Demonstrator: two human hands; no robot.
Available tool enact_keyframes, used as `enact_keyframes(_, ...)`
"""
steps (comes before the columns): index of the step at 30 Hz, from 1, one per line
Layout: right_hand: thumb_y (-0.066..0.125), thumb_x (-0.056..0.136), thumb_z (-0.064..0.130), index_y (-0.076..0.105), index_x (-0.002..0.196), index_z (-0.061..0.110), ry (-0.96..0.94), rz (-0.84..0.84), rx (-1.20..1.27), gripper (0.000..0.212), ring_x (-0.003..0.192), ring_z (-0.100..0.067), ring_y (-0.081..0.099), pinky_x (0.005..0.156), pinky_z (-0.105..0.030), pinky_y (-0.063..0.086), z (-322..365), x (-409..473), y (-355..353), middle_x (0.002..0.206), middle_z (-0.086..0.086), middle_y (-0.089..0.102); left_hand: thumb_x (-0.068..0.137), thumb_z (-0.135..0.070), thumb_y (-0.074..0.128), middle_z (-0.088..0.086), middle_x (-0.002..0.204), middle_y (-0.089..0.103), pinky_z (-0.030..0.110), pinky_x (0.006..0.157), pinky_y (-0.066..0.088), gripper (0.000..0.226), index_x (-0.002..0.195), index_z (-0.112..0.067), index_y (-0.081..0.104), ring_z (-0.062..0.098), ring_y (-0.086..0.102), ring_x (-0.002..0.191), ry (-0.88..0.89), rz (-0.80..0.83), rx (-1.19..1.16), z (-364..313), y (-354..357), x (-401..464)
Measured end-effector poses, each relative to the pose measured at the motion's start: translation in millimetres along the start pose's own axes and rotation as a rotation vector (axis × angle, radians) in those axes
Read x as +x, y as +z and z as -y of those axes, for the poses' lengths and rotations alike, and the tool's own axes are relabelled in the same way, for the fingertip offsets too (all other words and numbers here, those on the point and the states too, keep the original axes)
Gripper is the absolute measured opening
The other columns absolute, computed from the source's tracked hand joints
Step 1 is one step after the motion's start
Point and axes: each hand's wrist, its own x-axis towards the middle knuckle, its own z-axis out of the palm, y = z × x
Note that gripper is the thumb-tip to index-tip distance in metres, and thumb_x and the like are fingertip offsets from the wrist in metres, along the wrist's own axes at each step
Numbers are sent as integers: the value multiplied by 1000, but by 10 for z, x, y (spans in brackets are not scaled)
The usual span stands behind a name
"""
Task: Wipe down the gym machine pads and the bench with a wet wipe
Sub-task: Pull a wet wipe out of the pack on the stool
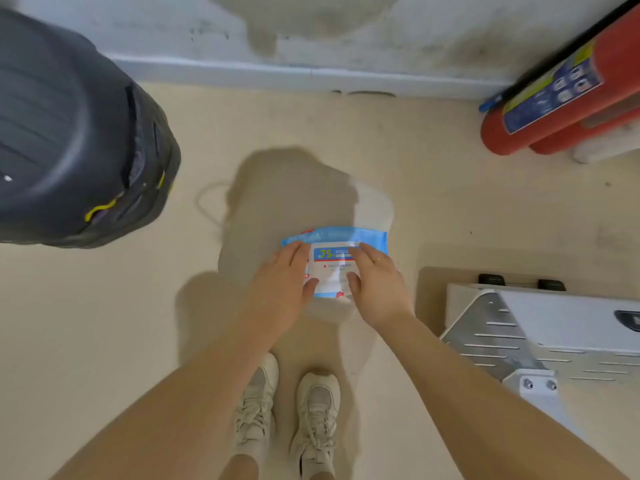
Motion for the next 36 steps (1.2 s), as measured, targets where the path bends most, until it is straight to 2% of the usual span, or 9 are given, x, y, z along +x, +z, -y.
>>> enact_keyframes(2,39,97,27,24,144,18,-73,-35,-100,50,142,-18,13,111,-32,17,-48,178,139,156,-1,13,63,-15,83,22,118,60,40,71,54,63,117,5,57,37,65,92,58,-14,1,111,191,97)
enact_keyframes(6,54,90,34,26,144,16,-190,12,-269,63,142,-23,14,113,-35,14,-114,343,292,155,-5,15,69,-24,78,19,136,48,38,90,46,72,129,1,48,33,54,116,115,-37,96,212,371,229)
enact_keyframes(11,89,48,25,69,104,8,-310,-189,-509,62,95,-33,67,71,-37,55,-217,488,378,108,-13,69,26,-35,92,9,100,70,23,61,51,84,100,-4,68,19,69,76,108,-115,168,197,452,298)
enact_keyframes(16,42,80,14,68,102,6,-476,-330,-561,34,89,-26,69,45,-28,48,-256,430,223,102,-7,70,23,-26,93,6,93,70,23,63,44,80,95,-6,66,18,69,70,92,-168,84,175,466,294)
enact_keyframes(20,37,98,25,52,112,11,-99,-291,-179,25,101,-25,49,60,-32,38,-150,544,53,113,-8,48,41,-13,90,8,96,70,30,70,51,85,118,0,57,22,70,79,28,-165,-46,132,443,250)
enact_keyframes(25,46,94,18,40,115,10,224,-459,511,23,79,-22,51,66,-31,36,-90,589,147,88,-4,55,51,-10,84,22,108,64,34,65,52,69,113,-12,53,34,67,78,114,-140,128,149,527,199)
enact_keyframes(29,42,92,6,51,105,4,78,-380,362,16,92,-26,55,73,-35,43,-146,442,294,105,-9,60,52,-12,83,23,111,62,36,61,53,81,128,-12,54,35,65,75,106,-145,165,187,580,247)
enact_keyframes(32,44,93,11,58,111,4,-35,-321,153,24,121,-25,45,87,-36,47,-221,383,468,138,-8,43,70,-20,71,15,132,48,39,78,47,88,145,-16,26,34,56,103,68,-94,137,149,474,313)
enact_keyframes(36,50,93,18,58,115,4,84,-322,166,27,129,-24,37,94,-36,43,-168,339,539,144,-7,34,79,-29,61,2,144,27,34,93,37,90,149,-22,6,22,37,124,53,-9,136,162,419,416)
